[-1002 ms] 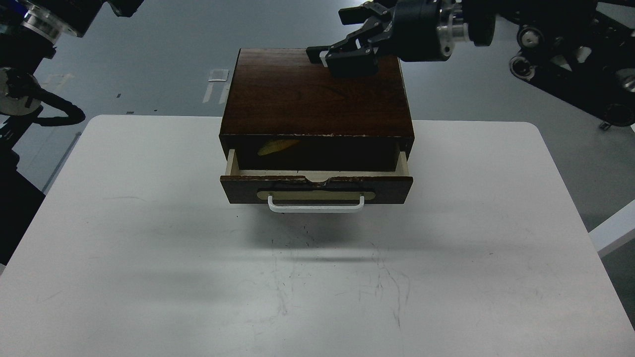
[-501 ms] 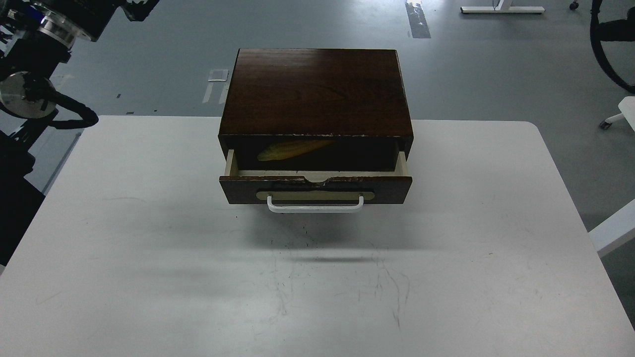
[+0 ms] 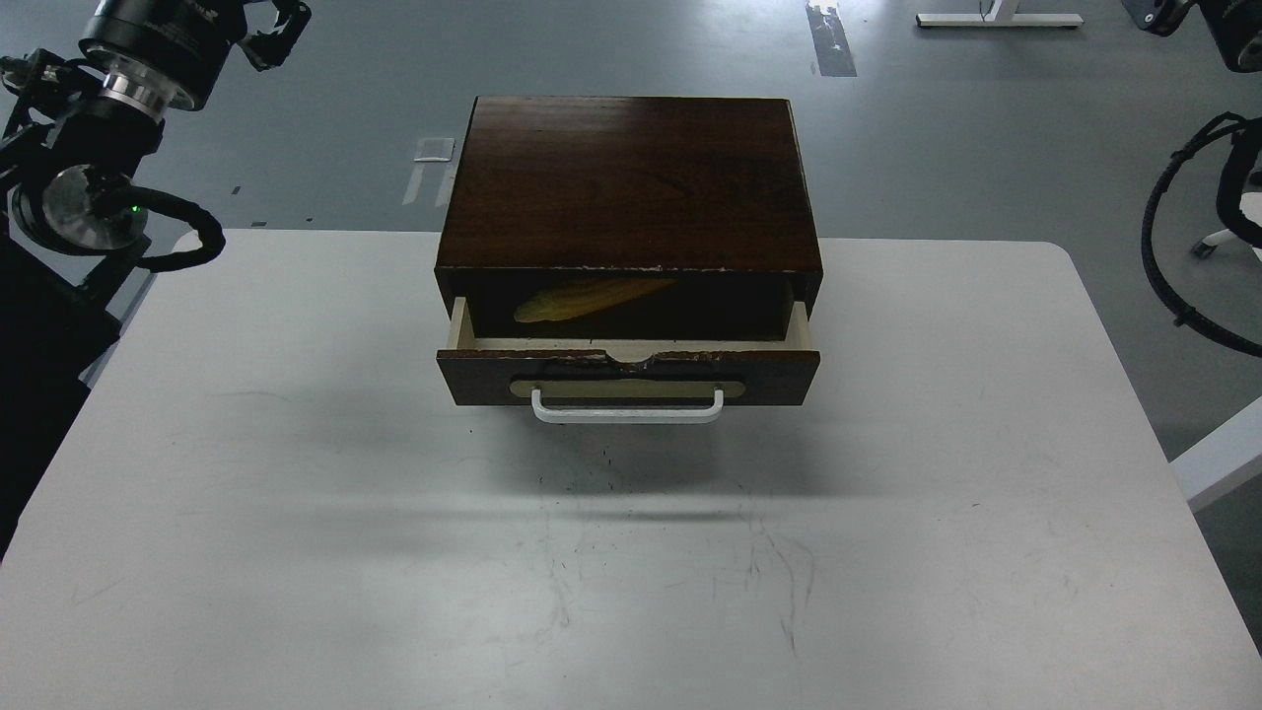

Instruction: Put corn in drawer with both arms

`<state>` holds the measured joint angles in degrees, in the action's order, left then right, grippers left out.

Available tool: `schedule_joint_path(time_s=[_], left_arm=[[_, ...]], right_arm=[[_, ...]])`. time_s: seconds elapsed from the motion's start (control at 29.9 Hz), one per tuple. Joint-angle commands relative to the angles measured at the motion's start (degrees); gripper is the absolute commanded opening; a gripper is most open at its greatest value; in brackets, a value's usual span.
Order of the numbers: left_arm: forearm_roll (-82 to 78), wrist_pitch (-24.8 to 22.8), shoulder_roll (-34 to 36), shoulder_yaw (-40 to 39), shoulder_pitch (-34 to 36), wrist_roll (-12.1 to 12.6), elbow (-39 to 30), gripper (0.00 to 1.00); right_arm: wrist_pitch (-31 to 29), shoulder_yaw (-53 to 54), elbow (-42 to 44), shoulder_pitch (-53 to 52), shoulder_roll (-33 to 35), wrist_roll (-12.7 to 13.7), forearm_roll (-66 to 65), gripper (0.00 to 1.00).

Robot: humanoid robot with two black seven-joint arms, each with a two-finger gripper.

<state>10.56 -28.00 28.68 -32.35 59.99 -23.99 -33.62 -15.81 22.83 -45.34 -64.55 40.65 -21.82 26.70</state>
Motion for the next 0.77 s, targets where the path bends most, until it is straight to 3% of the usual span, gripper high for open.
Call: schedule_joint_path(time_s=[0.0,0.13,0.5,0.73], left_arm=[[3.1,0.0,-0.9,-0.2,-1.0,0.1,0.8,0.98],[3.2,0.0,-2.2,-0.2,-3.0,0.5,0.8,0.98],[3.3,0.0,-2.1,-0.3,-7.4,0.9,0.0,0.98],[3.5,0.0,-1.9,-5.0,-9.3,0.9,-0.2,0.98]], right_arm=[[-2.2,3.4,0.0,4.2,-0.2,0.2,8.9,1.00],[-4.1,5.5,0.1,8.6,-0.8,2.0,13.6,1.00],[-4.6,6.3,4.8,9.9,-3.3,1.4,11.4,1.00],[-5.2,6.4,4.8,9.7,-2.9,1.3,7.4,1.00]])
